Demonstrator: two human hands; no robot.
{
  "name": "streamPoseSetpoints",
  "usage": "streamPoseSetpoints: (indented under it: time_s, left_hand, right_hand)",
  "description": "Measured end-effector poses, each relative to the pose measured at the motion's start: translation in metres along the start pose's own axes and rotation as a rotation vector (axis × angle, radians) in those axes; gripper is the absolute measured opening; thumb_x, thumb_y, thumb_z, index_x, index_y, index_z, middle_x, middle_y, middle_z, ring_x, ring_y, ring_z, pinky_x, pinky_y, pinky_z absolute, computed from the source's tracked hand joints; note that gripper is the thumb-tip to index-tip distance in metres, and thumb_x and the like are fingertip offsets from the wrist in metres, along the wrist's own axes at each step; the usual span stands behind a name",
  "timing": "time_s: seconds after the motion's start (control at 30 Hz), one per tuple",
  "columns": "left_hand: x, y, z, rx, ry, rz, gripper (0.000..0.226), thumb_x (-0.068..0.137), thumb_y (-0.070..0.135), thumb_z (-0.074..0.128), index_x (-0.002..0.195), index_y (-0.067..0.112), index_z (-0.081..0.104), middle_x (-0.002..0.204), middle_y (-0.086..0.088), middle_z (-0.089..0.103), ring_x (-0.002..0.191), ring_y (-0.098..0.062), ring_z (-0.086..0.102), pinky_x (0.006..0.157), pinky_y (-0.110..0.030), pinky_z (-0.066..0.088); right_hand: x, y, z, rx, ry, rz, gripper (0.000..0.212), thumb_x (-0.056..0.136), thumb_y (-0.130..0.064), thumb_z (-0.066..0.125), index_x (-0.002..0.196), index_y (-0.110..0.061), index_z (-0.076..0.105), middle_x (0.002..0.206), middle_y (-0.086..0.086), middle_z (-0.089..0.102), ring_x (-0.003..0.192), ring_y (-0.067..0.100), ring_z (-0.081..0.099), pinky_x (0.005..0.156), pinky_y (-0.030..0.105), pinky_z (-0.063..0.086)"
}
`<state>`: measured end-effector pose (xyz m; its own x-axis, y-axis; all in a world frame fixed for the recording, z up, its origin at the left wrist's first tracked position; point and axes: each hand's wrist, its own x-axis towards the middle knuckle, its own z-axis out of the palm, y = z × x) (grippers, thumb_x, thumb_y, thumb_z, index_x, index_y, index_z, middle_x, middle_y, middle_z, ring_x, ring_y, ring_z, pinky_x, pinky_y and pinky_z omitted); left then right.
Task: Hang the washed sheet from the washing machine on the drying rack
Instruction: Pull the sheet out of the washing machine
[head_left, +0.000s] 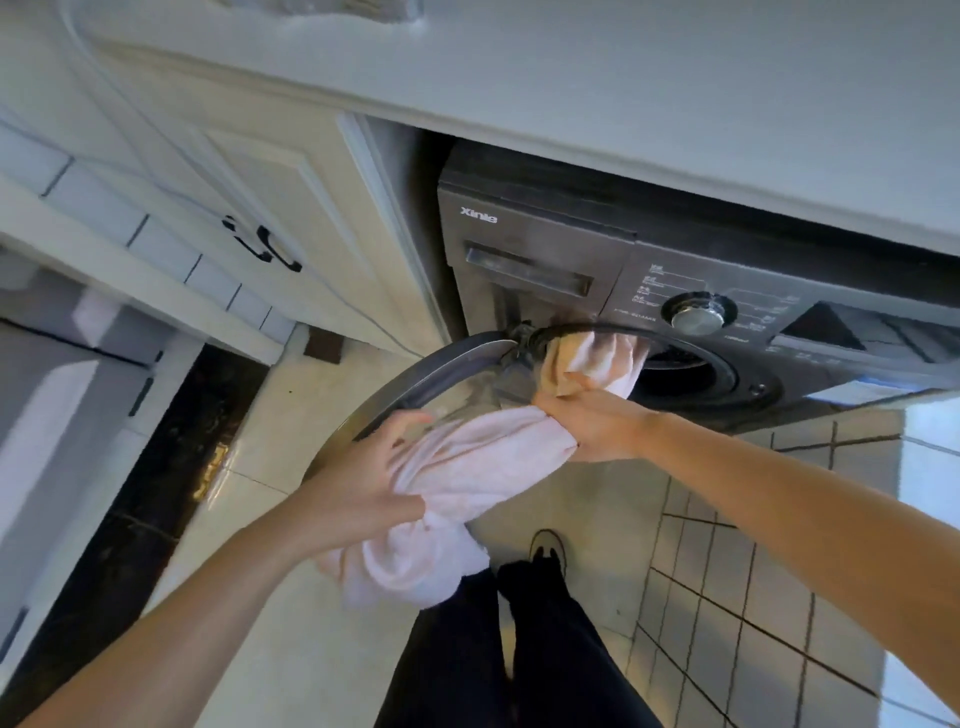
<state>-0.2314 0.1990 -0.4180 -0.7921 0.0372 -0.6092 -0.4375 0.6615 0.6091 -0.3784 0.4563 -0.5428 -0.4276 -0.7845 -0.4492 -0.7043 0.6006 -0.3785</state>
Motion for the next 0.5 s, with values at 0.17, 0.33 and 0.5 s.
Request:
streamPoseSetpoints:
  time_s: [0.17, 0.33, 0.5]
  left_hand:
    - [-0.019, -0.008, 0.014, 0.328, 0.244, 0.268, 0.096, 0.08, 0.009, 0.06, 0.138, 0.065, 0.009, 0.14, 0.019, 0.026, 0.09, -0.012, 0.057, 0.064, -0.03, 0.053]
    - [-0.02, -0.018, 0.044, 0.659, 0.32, 0.441, 0.07, 0.072, 0.005, 0.053, 0.125, 0.049, 0.051, 0.143, 0.019, 0.038, 0.05, -0.016, 0.05, 0.038, -0.028, 0.041]
    - [-0.012, -0.007, 0.068, 0.735, 0.367, 0.154, 0.035, 0.072, 0.02, 0.072, 0.101, 0.037, 0.061, 0.134, 0.023, 0.048, 0.045, -0.016, 0.035, 0.041, -0.025, 0.036]
  right_hand:
    - [-0.023, -0.005, -0.007, 0.023, 0.002, -0.114, 0.079, 0.085, -0.028, 0.066, 0.143, -0.029, 0.013, 0.114, 0.009, 0.061, 0.098, 0.026, 0.058, 0.081, 0.037, 0.05]
    - [-0.033, -0.022, -0.023, -0.193, 0.049, -0.111, 0.059, 0.088, -0.02, 0.057, 0.139, -0.027, 0.03, 0.102, 0.007, 0.057, 0.092, 0.031, 0.061, 0.065, 0.03, 0.034]
    - [-0.039, -0.049, -0.029, -0.228, 0.07, 0.002, 0.06, 0.082, -0.025, 0.061, 0.134, -0.027, 0.032, 0.099, 0.004, 0.06, 0.085, 0.032, 0.064, 0.069, 0.035, 0.046]
